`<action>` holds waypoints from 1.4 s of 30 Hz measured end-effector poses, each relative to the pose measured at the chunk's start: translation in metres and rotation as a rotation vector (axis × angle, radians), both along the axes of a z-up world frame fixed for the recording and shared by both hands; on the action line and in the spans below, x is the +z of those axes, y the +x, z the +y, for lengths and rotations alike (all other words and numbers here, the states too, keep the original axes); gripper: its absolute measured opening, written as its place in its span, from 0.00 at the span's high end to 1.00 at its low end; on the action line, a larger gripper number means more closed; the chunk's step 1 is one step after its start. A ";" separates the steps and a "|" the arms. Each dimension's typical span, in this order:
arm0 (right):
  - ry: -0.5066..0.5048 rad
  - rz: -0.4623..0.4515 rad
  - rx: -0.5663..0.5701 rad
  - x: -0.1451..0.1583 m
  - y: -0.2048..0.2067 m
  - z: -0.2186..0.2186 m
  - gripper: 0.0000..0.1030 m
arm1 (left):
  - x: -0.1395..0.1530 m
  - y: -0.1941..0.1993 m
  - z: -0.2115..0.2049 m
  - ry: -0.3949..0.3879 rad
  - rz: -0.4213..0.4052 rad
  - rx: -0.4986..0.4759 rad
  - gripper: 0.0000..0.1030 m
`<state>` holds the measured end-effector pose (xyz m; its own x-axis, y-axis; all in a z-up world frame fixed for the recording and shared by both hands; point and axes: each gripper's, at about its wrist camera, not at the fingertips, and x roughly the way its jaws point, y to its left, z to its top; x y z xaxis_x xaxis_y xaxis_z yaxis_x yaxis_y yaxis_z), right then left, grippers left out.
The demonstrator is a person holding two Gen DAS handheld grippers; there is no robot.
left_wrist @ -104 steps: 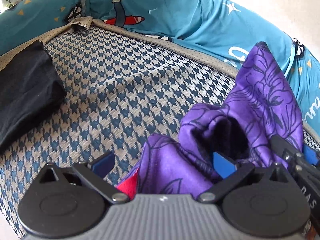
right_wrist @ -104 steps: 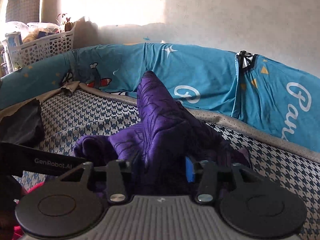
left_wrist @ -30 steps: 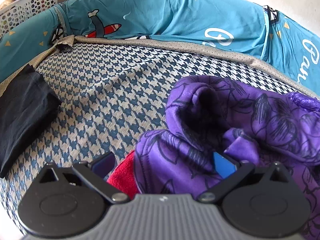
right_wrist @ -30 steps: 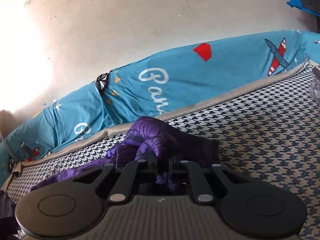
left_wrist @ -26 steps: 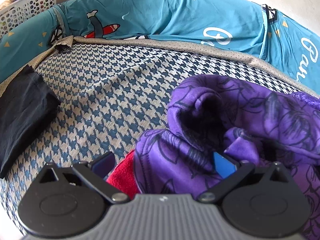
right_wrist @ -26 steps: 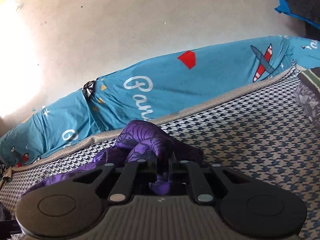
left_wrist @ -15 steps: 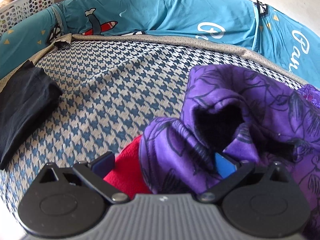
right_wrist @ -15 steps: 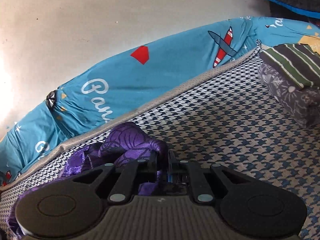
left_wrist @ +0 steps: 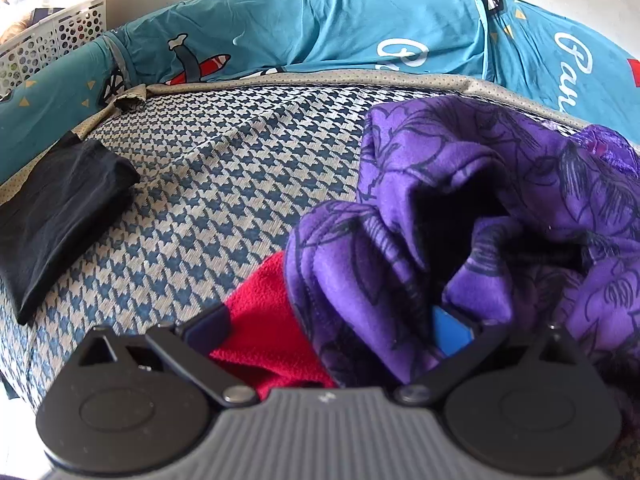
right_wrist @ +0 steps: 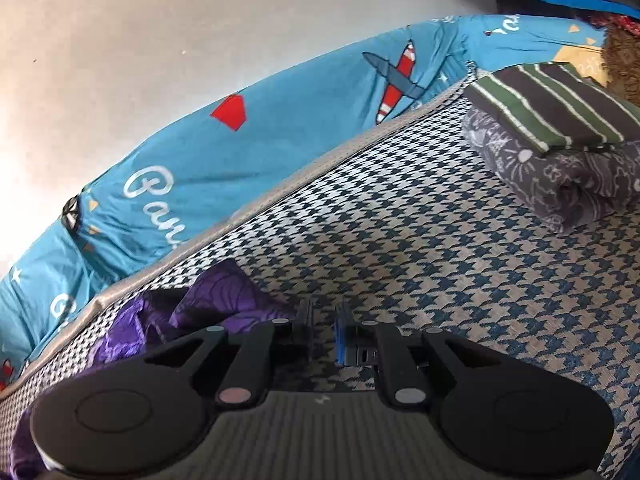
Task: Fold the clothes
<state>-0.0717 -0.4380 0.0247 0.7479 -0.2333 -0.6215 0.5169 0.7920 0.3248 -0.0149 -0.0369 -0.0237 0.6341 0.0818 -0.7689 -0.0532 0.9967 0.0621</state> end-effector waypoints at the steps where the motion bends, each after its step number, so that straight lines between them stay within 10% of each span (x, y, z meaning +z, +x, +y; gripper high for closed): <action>1: 0.007 -0.004 0.016 0.001 -0.002 0.000 0.89 | 0.000 -0.002 0.000 0.000 -0.001 -0.001 0.00; 23: 0.215 0.129 0.461 -0.050 -0.015 0.095 0.61 | 0.005 -0.041 0.016 -0.067 -0.003 -0.018 0.00; 42: 0.269 -0.087 0.580 -0.033 0.031 0.121 0.61 | 0.028 -0.077 -0.005 -0.180 -0.092 -0.209 0.00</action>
